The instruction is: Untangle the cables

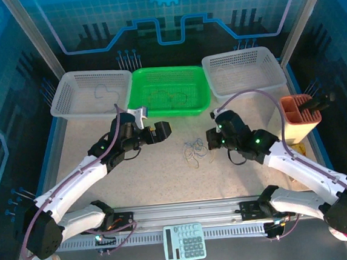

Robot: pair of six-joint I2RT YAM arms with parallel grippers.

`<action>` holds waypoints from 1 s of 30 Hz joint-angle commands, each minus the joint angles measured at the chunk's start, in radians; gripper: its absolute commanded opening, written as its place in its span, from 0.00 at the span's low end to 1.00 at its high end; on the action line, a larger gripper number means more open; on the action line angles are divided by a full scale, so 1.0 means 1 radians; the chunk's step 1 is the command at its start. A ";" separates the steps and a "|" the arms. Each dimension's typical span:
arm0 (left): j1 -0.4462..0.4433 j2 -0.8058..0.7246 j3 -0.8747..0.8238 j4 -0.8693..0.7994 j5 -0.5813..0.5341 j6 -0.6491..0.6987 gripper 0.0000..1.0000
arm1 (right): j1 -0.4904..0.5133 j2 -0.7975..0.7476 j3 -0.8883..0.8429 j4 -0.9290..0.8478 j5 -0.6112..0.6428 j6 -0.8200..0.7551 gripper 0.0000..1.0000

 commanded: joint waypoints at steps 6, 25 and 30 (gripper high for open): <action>-0.016 -0.022 -0.084 0.145 0.152 0.122 0.99 | -0.036 0.115 0.298 0.003 -0.131 -0.085 0.00; -0.018 -0.092 -0.133 0.102 0.032 0.079 0.99 | -0.031 0.018 -0.253 0.089 -0.086 -0.088 0.58; -0.018 -0.085 -0.122 0.105 0.042 0.070 0.99 | -0.054 0.080 -0.294 0.138 -0.163 -0.123 0.58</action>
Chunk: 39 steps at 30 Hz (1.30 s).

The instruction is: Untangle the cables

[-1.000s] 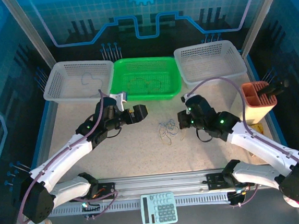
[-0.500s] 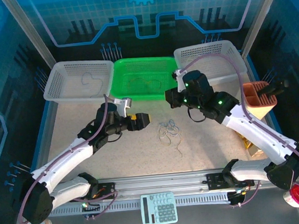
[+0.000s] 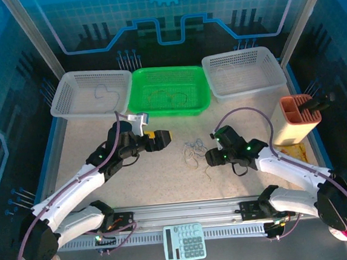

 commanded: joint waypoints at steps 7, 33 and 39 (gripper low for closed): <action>-0.006 -0.014 -0.005 -0.008 -0.004 -0.013 0.99 | 0.044 -0.093 -0.029 -0.004 -0.081 0.029 0.68; -0.007 0.001 0.002 0.009 0.003 -0.031 0.99 | 0.357 0.052 -0.086 0.026 0.208 0.290 0.59; -0.008 0.000 0.002 0.009 -0.001 -0.028 0.99 | 0.364 0.070 -0.094 0.047 0.192 0.298 0.48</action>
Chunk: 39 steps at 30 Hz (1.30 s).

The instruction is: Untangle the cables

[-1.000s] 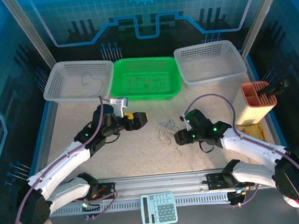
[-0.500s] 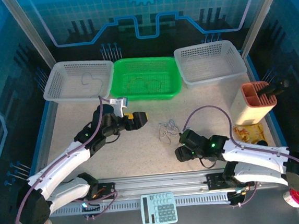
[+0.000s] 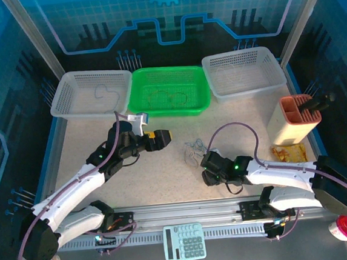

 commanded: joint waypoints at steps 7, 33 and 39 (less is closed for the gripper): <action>-0.008 -0.003 0.002 0.012 -0.002 0.000 0.99 | 0.031 0.014 0.012 0.025 0.007 0.023 0.17; -0.008 0.051 0.013 0.074 0.093 0.046 0.99 | -0.298 -0.081 0.602 -0.065 -0.237 -0.267 0.00; -0.020 0.077 0.054 0.083 0.103 0.069 0.99 | -0.298 -0.009 0.773 -0.050 -0.300 -0.277 0.00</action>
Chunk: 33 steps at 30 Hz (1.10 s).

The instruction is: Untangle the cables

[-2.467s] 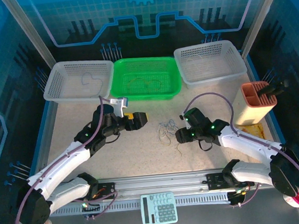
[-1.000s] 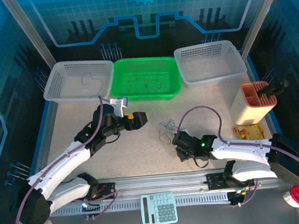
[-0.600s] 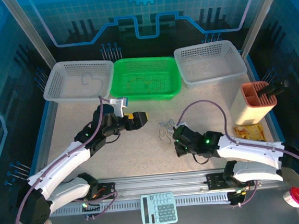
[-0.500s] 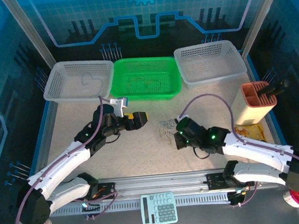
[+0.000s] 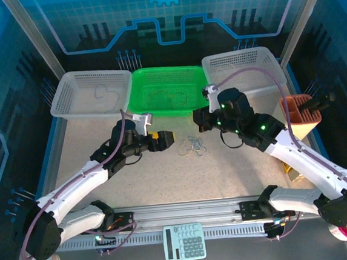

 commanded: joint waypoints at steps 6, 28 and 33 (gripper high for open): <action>-0.036 0.022 0.065 0.067 0.045 0.064 0.99 | -0.008 0.048 0.138 0.026 -0.093 -0.012 0.00; -0.046 -0.096 -0.048 -0.104 -0.173 0.002 0.99 | 0.039 0.059 -0.477 0.132 0.021 0.176 0.45; -0.043 -0.115 -0.077 -0.147 -0.185 -0.080 0.99 | 0.158 0.117 -0.470 0.163 0.029 0.104 0.56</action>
